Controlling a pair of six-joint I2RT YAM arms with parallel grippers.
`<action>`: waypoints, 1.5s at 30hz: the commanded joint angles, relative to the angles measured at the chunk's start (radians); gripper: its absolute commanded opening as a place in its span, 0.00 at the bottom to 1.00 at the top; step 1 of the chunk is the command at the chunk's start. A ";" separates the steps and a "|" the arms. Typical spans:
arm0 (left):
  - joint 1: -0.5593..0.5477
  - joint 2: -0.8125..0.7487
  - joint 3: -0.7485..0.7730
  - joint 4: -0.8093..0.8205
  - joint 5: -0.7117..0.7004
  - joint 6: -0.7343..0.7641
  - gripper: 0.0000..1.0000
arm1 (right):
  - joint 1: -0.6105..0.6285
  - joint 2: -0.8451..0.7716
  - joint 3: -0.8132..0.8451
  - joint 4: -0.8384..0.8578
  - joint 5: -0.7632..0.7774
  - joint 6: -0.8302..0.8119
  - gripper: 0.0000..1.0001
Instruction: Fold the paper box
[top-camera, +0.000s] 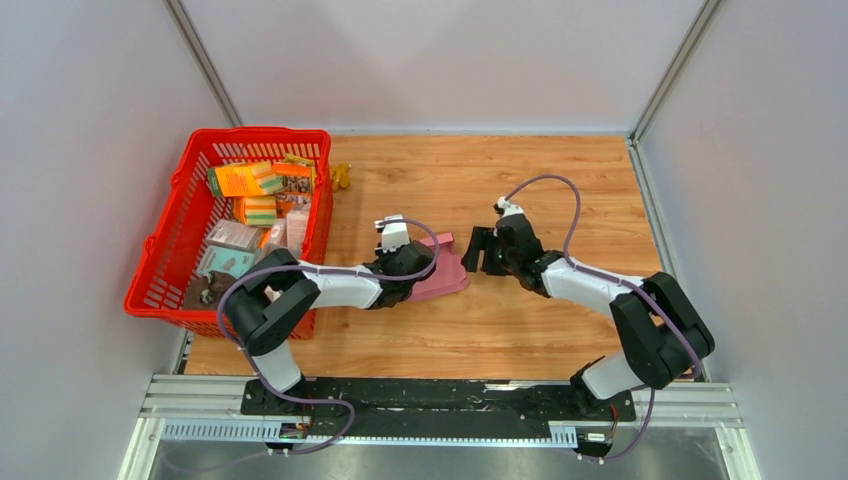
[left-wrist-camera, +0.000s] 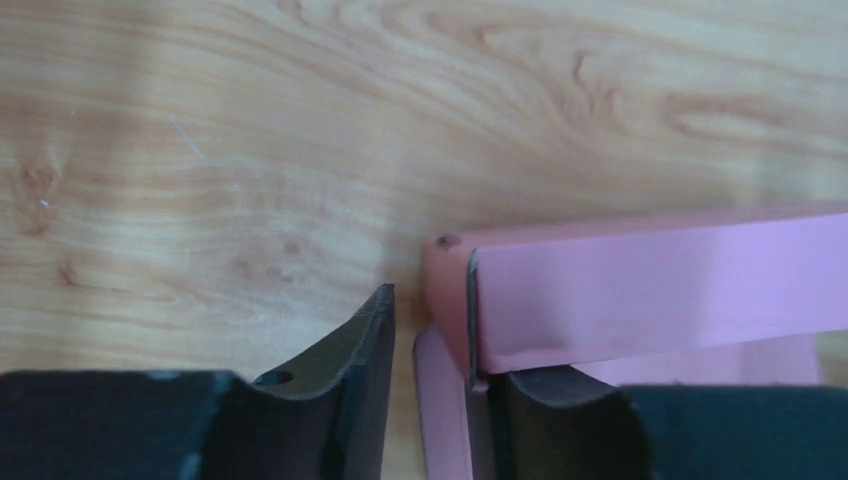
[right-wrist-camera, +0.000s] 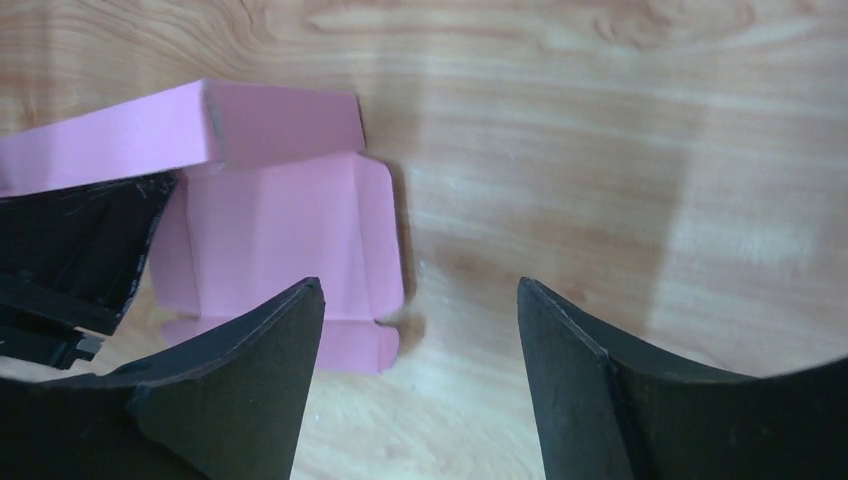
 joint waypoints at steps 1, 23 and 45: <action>-0.003 -0.074 -0.064 0.038 0.091 0.023 0.43 | -0.028 -0.067 -0.031 -0.099 -0.151 0.075 0.74; -0.018 -0.816 -0.262 -0.204 0.808 0.296 0.60 | -0.034 0.093 -0.152 0.211 -0.312 0.259 0.46; -0.296 -0.146 0.240 -0.499 0.412 0.832 0.66 | -0.105 -0.011 -0.267 0.375 -0.484 0.322 0.00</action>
